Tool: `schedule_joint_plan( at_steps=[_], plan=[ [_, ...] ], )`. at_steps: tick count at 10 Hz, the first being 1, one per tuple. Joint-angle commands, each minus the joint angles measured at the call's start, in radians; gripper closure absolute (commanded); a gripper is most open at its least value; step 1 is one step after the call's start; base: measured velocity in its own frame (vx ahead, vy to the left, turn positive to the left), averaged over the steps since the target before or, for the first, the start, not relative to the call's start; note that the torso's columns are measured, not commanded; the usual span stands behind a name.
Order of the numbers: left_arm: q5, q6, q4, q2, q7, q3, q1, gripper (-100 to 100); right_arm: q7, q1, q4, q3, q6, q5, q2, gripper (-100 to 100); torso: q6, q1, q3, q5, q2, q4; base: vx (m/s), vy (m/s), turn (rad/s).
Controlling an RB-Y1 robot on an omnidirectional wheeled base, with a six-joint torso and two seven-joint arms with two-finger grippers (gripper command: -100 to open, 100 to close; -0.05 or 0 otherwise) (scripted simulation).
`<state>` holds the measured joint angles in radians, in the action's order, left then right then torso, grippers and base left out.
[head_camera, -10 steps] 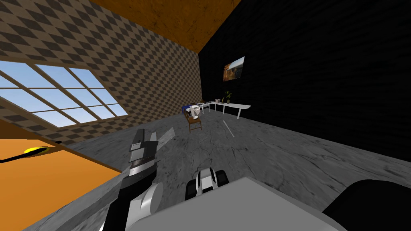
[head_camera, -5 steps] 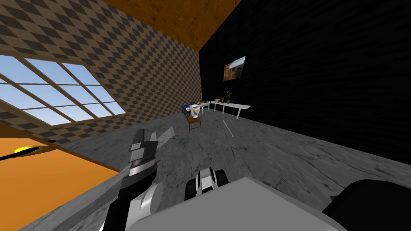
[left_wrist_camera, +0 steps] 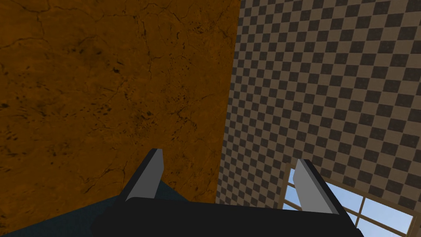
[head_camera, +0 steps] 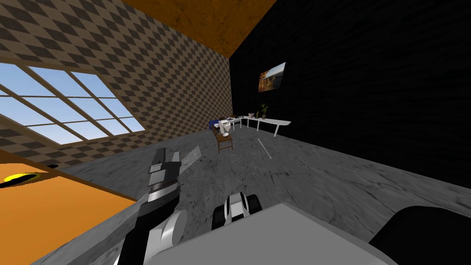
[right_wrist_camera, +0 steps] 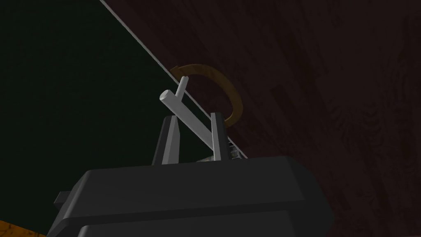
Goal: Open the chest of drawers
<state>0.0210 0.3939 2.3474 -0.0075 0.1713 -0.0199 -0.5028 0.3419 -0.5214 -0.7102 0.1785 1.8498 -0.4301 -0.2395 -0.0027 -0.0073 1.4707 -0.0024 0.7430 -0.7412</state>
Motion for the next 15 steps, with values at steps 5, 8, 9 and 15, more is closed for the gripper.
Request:
schedule_joint_plan(
  at_steps=[5, 8, 9, 15],
  plan=[
    [0.0, 0.0, 0.0, 0.0, 0.0, 0.0, 0.0, 0, -0.011, -0.016, -0.035, -0.002, 0.027, 0.004, -0.004, 100, -0.002, 0.004, 0.002, -0.001, -0.007, -0.001, 0.143, 0.084, 0.021],
    [0.0, 0.0, 0.0, 0.0, 0.0, 0.0, 0.0, 0, -0.024, -0.104, -0.114, -0.01, 0.0, 0.003, -0.039, -100, 0.003, 0.006, 0.004, 0.002, -0.002, 0.003, 0.072, 0.035, -0.02],
    [0.0, 0.0, 0.0, 0.0, 0.0, 0.0, 0.0, 0, -0.028, -0.134, -0.139, -0.013, -0.01, 0.003, -0.051, -100, 0.004, 0.008, 0.006, 0.003, -0.004, 0.004, 0.085, 0.035, -0.028],
    [0.0, 0.0, 0.0, 0.0, 0.0, 0.0, 0.0, 0, -0.049, -0.284, -0.266, -0.027, -0.056, 0.001, -0.113, -100, 0.003, 0.006, 0.004, 0.002, -0.003, 0.003, 0.081, 0.033, -0.018]
  ],
)
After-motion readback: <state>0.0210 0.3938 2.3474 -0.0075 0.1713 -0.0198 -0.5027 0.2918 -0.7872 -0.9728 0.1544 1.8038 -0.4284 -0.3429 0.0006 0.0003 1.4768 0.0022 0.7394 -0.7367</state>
